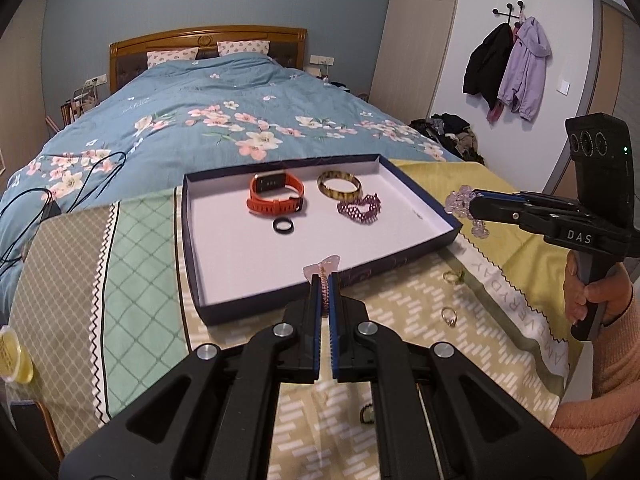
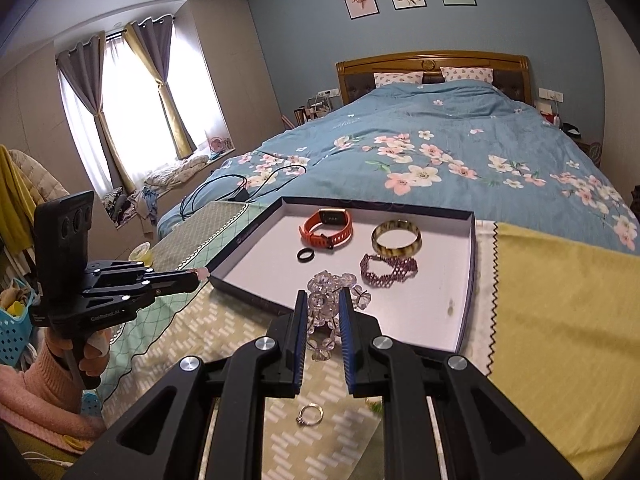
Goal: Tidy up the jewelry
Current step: 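Carry the pink clip and crystal bracelet over the white box with both tools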
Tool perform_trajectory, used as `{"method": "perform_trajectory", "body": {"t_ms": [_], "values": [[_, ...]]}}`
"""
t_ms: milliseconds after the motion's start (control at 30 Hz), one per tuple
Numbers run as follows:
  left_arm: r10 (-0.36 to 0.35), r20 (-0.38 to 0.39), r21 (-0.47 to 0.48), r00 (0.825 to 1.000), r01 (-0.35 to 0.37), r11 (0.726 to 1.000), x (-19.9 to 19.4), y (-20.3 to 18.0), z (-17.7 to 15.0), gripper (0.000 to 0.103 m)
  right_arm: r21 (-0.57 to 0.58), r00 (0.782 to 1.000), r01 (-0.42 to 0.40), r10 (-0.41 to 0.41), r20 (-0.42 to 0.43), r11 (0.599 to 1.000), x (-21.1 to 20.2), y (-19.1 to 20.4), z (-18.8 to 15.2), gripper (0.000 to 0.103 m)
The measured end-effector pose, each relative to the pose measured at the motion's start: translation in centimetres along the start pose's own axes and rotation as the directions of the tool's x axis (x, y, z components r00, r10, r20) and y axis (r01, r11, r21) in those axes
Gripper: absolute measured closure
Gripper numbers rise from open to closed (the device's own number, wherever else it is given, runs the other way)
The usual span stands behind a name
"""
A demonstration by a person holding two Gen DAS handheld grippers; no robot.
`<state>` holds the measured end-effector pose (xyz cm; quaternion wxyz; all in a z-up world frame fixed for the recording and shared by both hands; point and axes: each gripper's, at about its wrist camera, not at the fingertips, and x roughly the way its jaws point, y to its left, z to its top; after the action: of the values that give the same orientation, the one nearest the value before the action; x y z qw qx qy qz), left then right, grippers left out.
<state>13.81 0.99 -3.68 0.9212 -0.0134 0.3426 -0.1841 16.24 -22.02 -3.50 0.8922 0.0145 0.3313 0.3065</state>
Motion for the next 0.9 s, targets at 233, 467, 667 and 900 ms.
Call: {"method": "perform_trajectory", "body": {"t_ms": [233, 467, 667, 900], "values": [[0.008, 0.016, 0.002, 1.000, -0.008, 1.000, 0.6, 0.0, 1.4, 0.100, 0.003, 1.000, 0.003, -0.003, -0.001, 1.000, 1.0, -0.7, 1.0, 0.089], [0.021, 0.018, 0.000, 1.000, -0.021, 1.000, 1.6, 0.2, 2.4, 0.100, 0.010, 1.000, 0.003, -0.003, -0.014, 1.000, 2.6, -1.1, 1.7, 0.089], [0.028, 0.011, -0.002, 1.000, -0.028, 1.000, 2.8, 0.5, 3.1, 0.100, 0.007, 1.000, 0.010, -0.010, -0.027, 1.000, 3.9, -1.3, 2.5, 0.089], [0.033, 0.000, -0.011, 0.999, -0.033, 0.999, 4.1, 0.9, 3.9, 0.100, 0.014, 0.998, 0.024, -0.023, -0.052, 1.000, 5.4, -1.9, 2.8, 0.089]]}}
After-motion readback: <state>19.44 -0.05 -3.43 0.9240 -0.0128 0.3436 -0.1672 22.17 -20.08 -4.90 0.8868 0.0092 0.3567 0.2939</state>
